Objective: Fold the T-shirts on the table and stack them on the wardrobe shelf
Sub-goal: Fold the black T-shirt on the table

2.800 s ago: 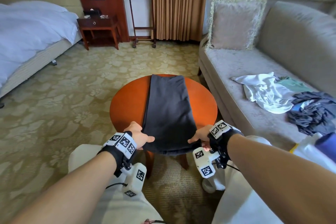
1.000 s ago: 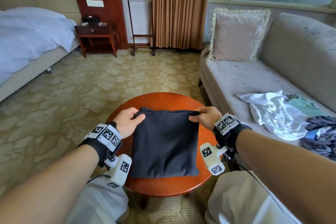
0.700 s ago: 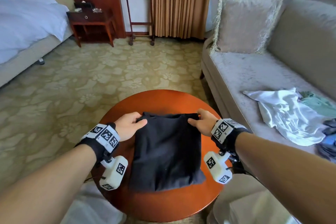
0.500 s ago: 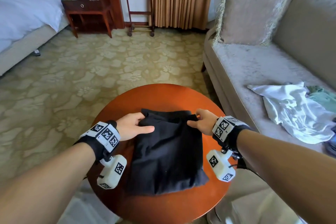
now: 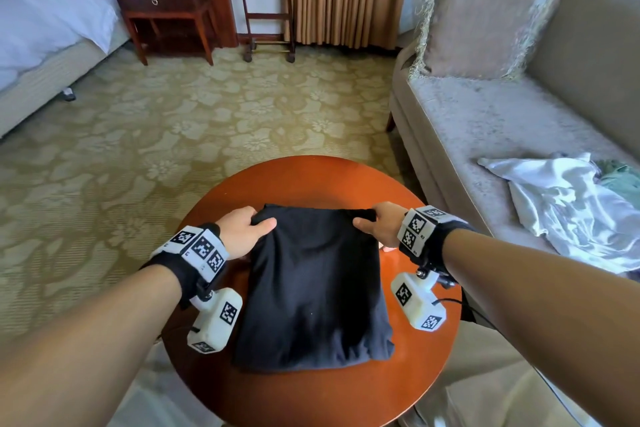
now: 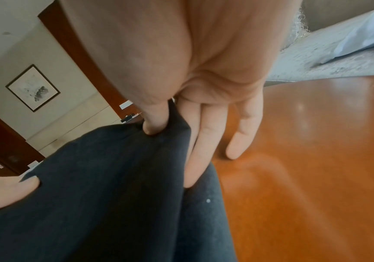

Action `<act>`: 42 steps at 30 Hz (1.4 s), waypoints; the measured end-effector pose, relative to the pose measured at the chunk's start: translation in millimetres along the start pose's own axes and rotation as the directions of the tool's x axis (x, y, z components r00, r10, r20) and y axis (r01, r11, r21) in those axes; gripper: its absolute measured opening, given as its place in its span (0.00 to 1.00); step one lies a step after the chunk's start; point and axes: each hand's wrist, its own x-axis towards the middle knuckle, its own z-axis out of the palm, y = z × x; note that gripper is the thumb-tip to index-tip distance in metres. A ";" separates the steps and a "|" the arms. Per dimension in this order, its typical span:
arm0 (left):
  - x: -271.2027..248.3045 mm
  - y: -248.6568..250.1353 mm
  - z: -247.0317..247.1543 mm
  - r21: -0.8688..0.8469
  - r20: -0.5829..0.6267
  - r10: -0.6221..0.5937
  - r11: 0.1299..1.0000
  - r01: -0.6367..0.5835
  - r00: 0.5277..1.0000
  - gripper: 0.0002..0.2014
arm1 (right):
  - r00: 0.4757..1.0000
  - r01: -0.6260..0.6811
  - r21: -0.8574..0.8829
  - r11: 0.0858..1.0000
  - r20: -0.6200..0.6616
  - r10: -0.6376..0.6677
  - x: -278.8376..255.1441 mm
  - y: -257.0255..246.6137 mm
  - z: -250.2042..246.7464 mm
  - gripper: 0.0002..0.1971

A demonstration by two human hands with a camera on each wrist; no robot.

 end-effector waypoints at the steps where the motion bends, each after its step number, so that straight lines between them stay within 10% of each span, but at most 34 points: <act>1: 2.1 0.2 0.2 -0.001 -0.009 -0.002 1.000 0.002 1.000 0.17 | 1.000 -0.012 -0.003 1.000 -0.005 0.012 4.0 -0.8 1.3 0.25; 7: 6.9 12.4 4.2 0.067 -0.067 -0.034 0.997 0.039 0.997 0.18 | 0.996 -0.076 -0.084 0.994 -0.046 0.072 8.5 -2.3 1.7 0.26; 11: -0.2 10.1 6.0 -0.189 -0.094 -0.126 0.976 0.106 0.988 0.18 | 0.992 -0.121 0.071 0.990 -0.011 0.122 -5.3 -1.7 -2.6 0.25; 17: -38.6 -11.1 1.4 -0.369 -0.139 -0.185 0.921 0.122 0.973 0.43 | 0.985 -0.174 0.323 0.930 0.037 0.171 -53.7 -5.6 -2.5 0.20; 28: -122.8 -45.4 44.9 -0.515 -0.088 -0.301 0.830 0.215 0.950 0.37 | 0.977 -0.211 0.373 0.904 0.073 0.199 -144.2 -11.2 41.6 0.16; 42: -145.2 -45.9 61.4 -0.127 -0.222 -0.242 0.968 0.218 0.944 0.22 | 0.964 -0.200 0.254 0.946 -0.120 0.236 -176.5 -0.5 62.2 0.15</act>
